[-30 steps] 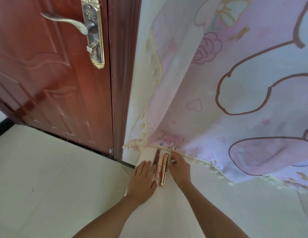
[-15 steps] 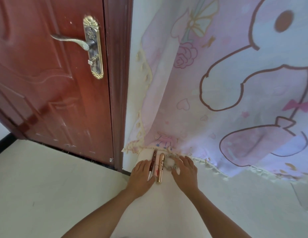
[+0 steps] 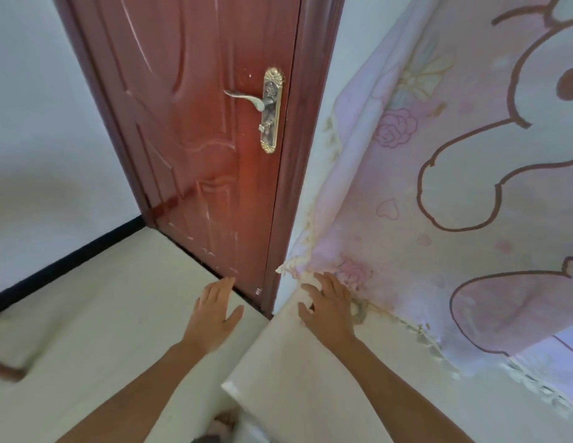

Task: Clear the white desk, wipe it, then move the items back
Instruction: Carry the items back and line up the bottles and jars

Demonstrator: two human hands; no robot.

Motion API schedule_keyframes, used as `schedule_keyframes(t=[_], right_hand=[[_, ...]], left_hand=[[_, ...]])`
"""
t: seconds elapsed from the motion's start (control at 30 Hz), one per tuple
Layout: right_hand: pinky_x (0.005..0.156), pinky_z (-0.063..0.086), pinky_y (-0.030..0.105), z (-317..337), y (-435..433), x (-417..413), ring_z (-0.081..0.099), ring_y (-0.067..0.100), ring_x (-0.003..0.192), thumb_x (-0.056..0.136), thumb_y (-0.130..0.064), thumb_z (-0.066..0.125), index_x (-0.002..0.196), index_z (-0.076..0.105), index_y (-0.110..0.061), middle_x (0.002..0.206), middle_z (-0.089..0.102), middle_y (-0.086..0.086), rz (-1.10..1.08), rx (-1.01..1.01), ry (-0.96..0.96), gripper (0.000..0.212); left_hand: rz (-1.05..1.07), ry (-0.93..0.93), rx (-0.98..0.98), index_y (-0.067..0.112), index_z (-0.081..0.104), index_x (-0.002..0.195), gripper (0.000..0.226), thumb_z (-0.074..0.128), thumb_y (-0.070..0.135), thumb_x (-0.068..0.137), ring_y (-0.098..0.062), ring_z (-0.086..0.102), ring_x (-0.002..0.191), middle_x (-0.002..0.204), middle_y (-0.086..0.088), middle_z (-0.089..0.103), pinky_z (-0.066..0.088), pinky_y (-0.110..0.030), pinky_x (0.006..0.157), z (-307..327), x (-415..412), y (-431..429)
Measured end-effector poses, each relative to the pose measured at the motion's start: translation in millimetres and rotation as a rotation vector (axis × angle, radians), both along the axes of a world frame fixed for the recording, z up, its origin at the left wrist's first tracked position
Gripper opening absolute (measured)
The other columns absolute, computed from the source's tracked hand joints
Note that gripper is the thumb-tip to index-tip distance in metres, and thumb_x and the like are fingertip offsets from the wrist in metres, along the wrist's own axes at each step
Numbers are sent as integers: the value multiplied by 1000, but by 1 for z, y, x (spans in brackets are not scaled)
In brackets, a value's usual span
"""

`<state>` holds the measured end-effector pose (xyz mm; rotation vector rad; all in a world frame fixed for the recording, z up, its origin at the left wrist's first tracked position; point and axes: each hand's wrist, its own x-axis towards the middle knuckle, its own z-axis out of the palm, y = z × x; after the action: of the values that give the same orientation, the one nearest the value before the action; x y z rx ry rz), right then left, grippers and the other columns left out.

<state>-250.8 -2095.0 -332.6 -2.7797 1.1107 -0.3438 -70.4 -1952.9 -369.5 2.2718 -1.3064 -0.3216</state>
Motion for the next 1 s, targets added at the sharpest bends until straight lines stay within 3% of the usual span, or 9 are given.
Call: schedule_keyframes(t=[0.03, 0.1, 0.2, 0.3, 0.37, 0.43, 0.6, 0.8, 1.0], right_hand=[[94, 42, 50, 1, 11, 12, 54, 31, 117, 62, -28, 80, 98, 70, -18, 119, 62, 13, 73, -46, -16, 39], [78, 50, 51, 0, 40, 35, 64, 35, 100, 46, -23, 88, 82, 72, -16, 102, 69, 14, 200, -91, -36, 39], [88, 45, 52, 4, 88, 67, 56, 38, 112, 60, -21, 81, 90, 71, -9, 113, 64, 19, 350, 40, -38, 34], [89, 44, 53, 3, 138, 95, 55, 38, 114, 60, -22, 81, 90, 70, -8, 115, 62, 20, 495, -10, -28, 34], [104, 29, 49, 5, 173, 111, 37, 34, 131, 76, -26, 67, 104, 65, -10, 133, 49, 18, 583, 6, -27, 32], [110, 16, 41, 4, 211, 126, 22, 27, 138, 85, -28, 54, 114, 60, -12, 143, 37, 15, 674, 17, -38, 34], [106, 25, 47, 14, 338, 154, 33, 34, 133, 81, -24, 61, 108, 63, -8, 134, 46, 20, 832, -59, -104, 31], [111, 13, 39, 19, 529, 161, 14, 23, 141, 89, -38, 49, 124, 53, -20, 149, 29, 8, 1003, -37, -90, 40], [110, 14, 38, 63, 674, 190, 14, 20, 141, 89, -42, 49, 127, 50, -23, 148, 28, 5, 1181, -118, -97, 42]], left_hand=[[54, -5, 14, 12, 20, 144, 59, 42, 35, 95, -20, 19, 137, 149, -3, 27, 20, -35, 112, 1, 5, 21], [173, -6, 44, 12, 20, 144, 58, 41, 35, 95, -21, 18, 138, 150, -2, 26, 19, -36, 113, 4, 14, 67], [350, -14, 68, 14, 20, 144, 58, 40, 35, 95, -20, 16, 139, 150, -2, 25, 18, -37, 113, 7, 22, 138], [506, -16, 79, 14, 21, 144, 57, 40, 36, 95, -21, 17, 139, 150, -4, 26, 17, -37, 113, 10, 30, 206], [589, -7, 70, 14, 21, 144, 57, 41, 36, 95, -23, 19, 138, 149, -6, 27, 17, -38, 113, 11, 33, 251], [649, -7, 78, 15, 21, 144, 58, 41, 37, 94, -23, 19, 138, 149, -5, 27, 18, -39, 114, 12, 30, 301], [837, -47, 80, 19, 22, 143, 58, 40, 42, 93, -22, 21, 137, 149, -3, 28, 21, -42, 112, 15, 23, 457], [1028, -94, -22, 14, 35, 138, 52, 49, 31, 91, -29, 29, 130, 142, -8, 39, 25, -42, 108, 46, -9, 659], [1203, -200, -87, 19, 35, 137, 51, 48, 34, 91, -25, 32, 128, 140, -6, 42, 28, -39, 103, 97, -29, 795]])
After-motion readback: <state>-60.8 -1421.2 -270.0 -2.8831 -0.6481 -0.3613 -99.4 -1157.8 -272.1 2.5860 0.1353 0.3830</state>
